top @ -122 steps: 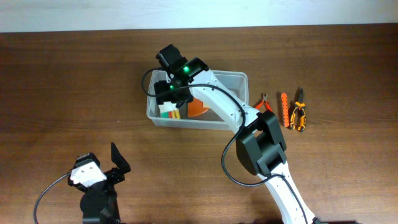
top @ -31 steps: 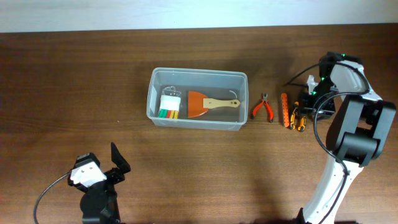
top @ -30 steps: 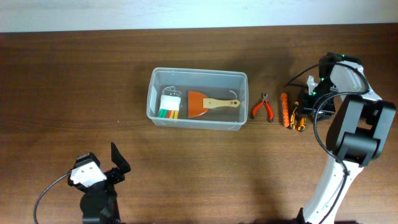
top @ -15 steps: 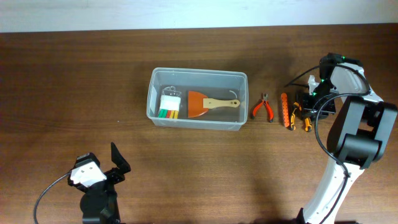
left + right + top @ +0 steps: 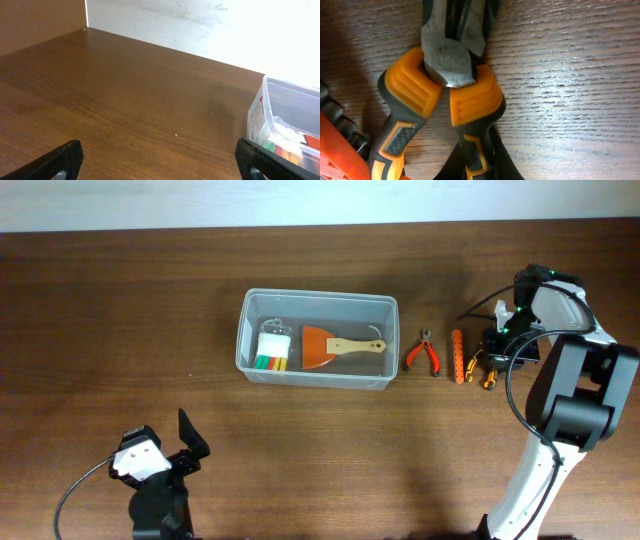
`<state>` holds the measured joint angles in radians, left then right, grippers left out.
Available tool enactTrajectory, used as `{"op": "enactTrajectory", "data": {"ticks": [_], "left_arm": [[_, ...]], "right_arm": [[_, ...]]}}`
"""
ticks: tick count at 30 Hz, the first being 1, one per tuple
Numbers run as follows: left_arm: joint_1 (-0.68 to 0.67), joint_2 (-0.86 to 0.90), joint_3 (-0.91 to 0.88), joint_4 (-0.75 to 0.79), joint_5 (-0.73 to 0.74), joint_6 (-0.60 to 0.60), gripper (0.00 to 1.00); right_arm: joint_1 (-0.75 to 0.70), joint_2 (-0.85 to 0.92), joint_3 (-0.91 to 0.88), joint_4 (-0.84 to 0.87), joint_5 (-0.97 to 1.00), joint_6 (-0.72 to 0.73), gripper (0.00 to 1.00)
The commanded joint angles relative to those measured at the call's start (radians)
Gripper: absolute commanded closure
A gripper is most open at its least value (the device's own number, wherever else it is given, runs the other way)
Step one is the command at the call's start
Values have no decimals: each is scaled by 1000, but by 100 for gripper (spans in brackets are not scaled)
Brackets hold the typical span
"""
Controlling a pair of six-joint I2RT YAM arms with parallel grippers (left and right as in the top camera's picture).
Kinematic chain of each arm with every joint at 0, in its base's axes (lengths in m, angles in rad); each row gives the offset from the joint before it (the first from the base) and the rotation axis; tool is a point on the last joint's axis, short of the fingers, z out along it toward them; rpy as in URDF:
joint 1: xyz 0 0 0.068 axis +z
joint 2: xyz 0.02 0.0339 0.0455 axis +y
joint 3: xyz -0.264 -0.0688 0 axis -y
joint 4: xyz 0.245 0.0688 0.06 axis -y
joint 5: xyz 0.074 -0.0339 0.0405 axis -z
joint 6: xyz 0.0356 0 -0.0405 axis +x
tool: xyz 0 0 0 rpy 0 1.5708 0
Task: Pack container
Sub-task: 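Lower the right gripper onto the yellow-black pliers and grasp them, then carry the yellow-black pliers into the container and release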
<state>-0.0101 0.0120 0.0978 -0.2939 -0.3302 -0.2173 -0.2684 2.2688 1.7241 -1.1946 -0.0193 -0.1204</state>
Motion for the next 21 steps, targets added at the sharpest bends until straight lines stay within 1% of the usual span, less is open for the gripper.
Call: {"op": "enactTrajectory", "data": {"ticks": [1, 8, 13, 15, 18, 21], "left_arm": [[-4, -7, -5, 2, -7, 9, 1], [-4, -6, -5, 2, -7, 9, 1], [-4, -6, -5, 2, -7, 9, 1], [-4, -7, -5, 2, -7, 9, 1], [-4, -6, -5, 2, -7, 9, 1], [-4, -6, -5, 2, -7, 9, 1]], "right_arm": [[3, 15, 9, 10, -21, 4, 96], [11, -80, 162, -33, -45, 5, 96], [50, -197, 276, -51, -132, 5, 96], [84, -238, 302, -64, -147, 5, 96], [179, -299, 330, -86, -146, -4, 96], [297, -335, 331, -89, -146, -91, 96]]}}
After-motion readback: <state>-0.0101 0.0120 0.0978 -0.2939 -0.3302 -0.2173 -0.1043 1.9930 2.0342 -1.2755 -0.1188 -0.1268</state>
